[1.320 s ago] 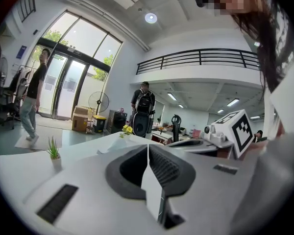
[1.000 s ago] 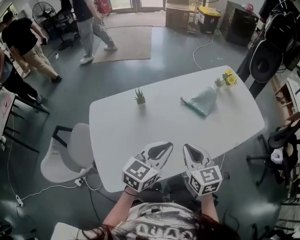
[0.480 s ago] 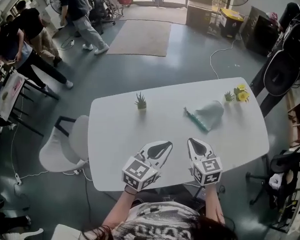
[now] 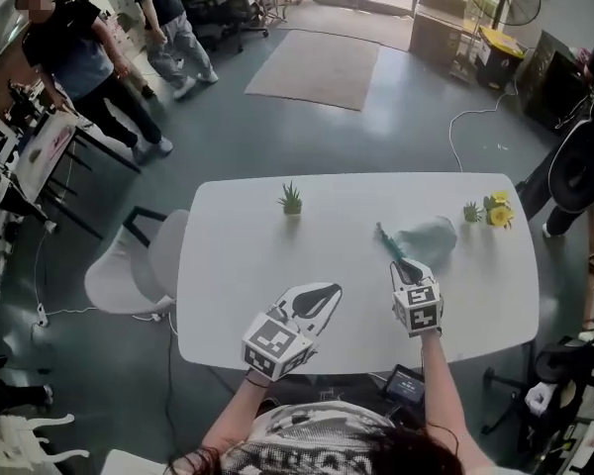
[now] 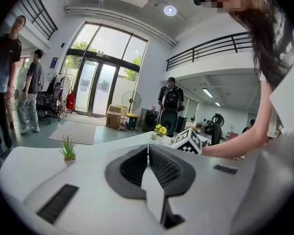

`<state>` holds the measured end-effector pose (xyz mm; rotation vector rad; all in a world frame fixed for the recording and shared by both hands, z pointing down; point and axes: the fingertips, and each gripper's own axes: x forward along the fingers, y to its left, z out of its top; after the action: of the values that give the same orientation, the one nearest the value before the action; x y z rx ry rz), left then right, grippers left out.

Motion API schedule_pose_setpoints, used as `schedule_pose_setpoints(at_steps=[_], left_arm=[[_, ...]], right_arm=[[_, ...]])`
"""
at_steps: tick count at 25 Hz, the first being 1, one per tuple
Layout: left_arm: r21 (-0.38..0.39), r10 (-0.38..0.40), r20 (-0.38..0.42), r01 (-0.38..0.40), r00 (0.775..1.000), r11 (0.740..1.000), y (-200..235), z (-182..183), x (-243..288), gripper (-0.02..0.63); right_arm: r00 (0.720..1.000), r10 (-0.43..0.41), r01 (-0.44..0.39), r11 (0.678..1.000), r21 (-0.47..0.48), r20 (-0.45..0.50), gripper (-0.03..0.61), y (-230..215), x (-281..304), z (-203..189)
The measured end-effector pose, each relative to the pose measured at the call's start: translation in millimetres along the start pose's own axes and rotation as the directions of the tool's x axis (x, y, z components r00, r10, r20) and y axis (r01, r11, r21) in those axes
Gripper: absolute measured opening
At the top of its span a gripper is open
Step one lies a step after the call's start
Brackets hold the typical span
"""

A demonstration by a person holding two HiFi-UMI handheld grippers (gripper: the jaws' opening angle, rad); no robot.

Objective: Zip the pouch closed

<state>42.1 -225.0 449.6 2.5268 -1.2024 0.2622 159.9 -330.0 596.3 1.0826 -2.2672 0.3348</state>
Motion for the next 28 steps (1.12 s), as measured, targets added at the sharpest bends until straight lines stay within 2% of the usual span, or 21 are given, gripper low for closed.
schedule_pose_setpoints(at_steps=[6, 12, 16, 19, 21, 25, 28], left_arm=[[-0.011, 0.08, -0.011, -0.081, 0.997, 0.997, 9.8, -5.7, -2.6, 0.017], [-0.023, 0.142, -0.034, -0.143, 0.989, 0.989, 14.2, -11.8, -9.1, 0.018], [-0.04, 0.169, -0.048, -0.171, 0.984, 0.984, 20.2, -17.4, -15.9, 0.018], [-0.045, 0.18, -0.059, -0.183, 0.982, 0.982, 22.9, -23.3, -16.8, 0.017], [-0.046, 0.18, -0.066, -0.183, 0.981, 0.982, 22.9, -27.0, -16.8, 0.018], [-0.048, 0.183, -0.084, -0.188, 0.979, 0.981, 29.2, -37.9, -20.8, 0.017], [-0.041, 0.171, -0.1, -0.176, 0.98, 0.984, 34.3, -46.7, -20.3, 0.018]], right_arm=[[0.992, 0.0, -0.006, 0.999, -0.047, -0.128, 0.101, -30.2, 51.1, -29.9], [0.972, 0.022, -0.039, 0.997, -0.069, -0.235, 0.123, -40.9, 77.4, -56.7], [0.971, 0.028, -0.043, 0.997, -0.061, -0.237, 0.114, -42.2, 82.3, -58.7], [0.978, 0.023, -0.035, 0.998, -0.056, -0.209, 0.041, -45.1, 84.2, -55.6], [0.975, 0.038, -0.052, 0.997, -0.057, -0.217, 0.026, -42.4, 81.2, -56.1], [0.971, 0.127, -0.143, 0.987, -0.07, -0.201, 0.023, -16.8, 70.9, -49.2], [0.96, 0.215, -0.235, 0.967, -0.103, -0.177, 0.023, 11.2, 59.9, -43.9]])
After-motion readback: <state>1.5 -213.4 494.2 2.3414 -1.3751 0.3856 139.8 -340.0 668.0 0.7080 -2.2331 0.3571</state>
